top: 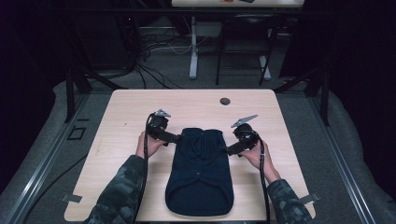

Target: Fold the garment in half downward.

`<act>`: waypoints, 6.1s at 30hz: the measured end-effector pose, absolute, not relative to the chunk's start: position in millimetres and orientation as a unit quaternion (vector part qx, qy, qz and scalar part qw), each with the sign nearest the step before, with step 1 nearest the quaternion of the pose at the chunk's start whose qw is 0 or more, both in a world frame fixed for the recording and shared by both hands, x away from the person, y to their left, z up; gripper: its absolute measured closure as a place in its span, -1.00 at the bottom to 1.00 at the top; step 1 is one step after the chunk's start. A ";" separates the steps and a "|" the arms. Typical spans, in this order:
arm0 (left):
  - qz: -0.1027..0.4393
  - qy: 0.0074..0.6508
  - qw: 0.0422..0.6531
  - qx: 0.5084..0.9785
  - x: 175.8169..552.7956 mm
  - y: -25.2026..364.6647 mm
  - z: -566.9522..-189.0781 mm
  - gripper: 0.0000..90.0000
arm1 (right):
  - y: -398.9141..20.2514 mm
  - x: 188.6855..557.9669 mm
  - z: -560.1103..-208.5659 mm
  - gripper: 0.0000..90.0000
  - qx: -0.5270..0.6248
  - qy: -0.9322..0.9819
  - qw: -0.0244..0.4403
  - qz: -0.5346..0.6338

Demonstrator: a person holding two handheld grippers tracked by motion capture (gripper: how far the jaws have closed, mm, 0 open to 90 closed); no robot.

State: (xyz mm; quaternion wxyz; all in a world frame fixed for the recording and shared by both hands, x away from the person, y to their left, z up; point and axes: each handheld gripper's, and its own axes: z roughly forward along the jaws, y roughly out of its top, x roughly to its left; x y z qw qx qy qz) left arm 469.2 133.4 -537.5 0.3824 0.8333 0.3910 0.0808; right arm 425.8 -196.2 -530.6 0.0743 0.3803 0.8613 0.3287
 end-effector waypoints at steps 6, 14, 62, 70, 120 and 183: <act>0.076 0.398 0.372 0.835 479.6 122.2 -548.4 -0.98 | -186.9 441.1 -533.8 -0.91 0.384 0.860 0.064 0.330; 0.078 0.402 0.350 0.843 488.6 107.9 -559.3 -0.94 | -170.3 458.8 -539.9 -0.85 0.387 0.863 0.061 0.319; 0.087 0.392 0.359 0.843 486.0 96.1 -573.2 0.37 | -158.2 464.4 -570.4 0.44 0.415 0.841 0.071 0.341; 0.102 0.365 0.352 0.856 483.2 94.1 -561.9 0.52 | -159.0 464.3 -565.6 0.45 0.417 0.838 0.074 0.345; 0.126 0.237 0.469 0.842 437.0 111.7 -469.4 0.61 | -192.7 430.3 -492.5 0.15 0.327 0.818 0.024 0.473; 0.176 0.190 0.434 0.863 372.7 114.0 -478.2 0.41 | -166.2 374.6 -491.3 0.49 0.234 0.857 0.206 0.411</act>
